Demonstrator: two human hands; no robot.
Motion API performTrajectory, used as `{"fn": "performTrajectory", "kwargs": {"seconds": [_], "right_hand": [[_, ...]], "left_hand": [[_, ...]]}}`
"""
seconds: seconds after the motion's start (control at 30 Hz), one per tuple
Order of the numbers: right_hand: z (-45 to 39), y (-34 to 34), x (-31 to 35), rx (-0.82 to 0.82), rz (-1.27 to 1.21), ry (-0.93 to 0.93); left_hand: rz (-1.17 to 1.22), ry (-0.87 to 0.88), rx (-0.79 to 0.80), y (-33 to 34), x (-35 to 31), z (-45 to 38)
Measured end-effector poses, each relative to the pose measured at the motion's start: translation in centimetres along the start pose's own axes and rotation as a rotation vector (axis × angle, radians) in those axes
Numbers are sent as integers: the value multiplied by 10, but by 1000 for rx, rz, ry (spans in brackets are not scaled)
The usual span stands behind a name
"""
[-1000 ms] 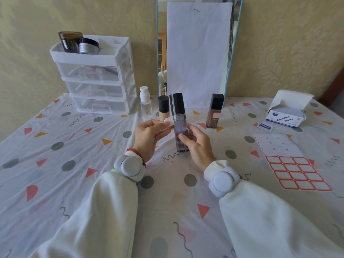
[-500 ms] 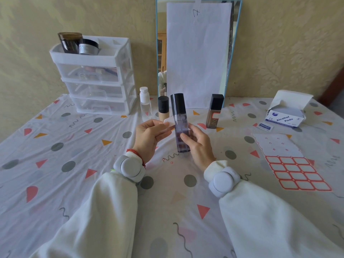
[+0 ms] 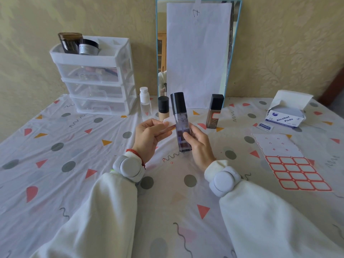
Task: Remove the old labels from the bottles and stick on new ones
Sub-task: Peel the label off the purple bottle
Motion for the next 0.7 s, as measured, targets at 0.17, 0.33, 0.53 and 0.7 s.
{"fn": "performTrajectory", "kwargs": {"seconds": [0.17, 0.33, 0.53, 0.7], "right_hand": [[0, 0, 0, 4, -26, 6], [0, 0, 1, 1, -29, 7], [-2, -3, -1, -36, -52, 14], [-6, -1, -7, -10, -1, 55]], "left_hand": [[0, -6, -4, 2, -2, 2], [19, -11, 7, 4, -3, 3], [62, -19, 40, 8, -1, 3], [39, -28, 67, 11, 1, 5]]}}
Point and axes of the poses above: each hand's wrist, its own z-axis away from the middle knuckle, its own y-axis out of the palm, x = y × z, the point moved 7 cm from there along -z, towards the middle knuckle, and after that the axes turned 1 degree about z, right-handed, at the moved point
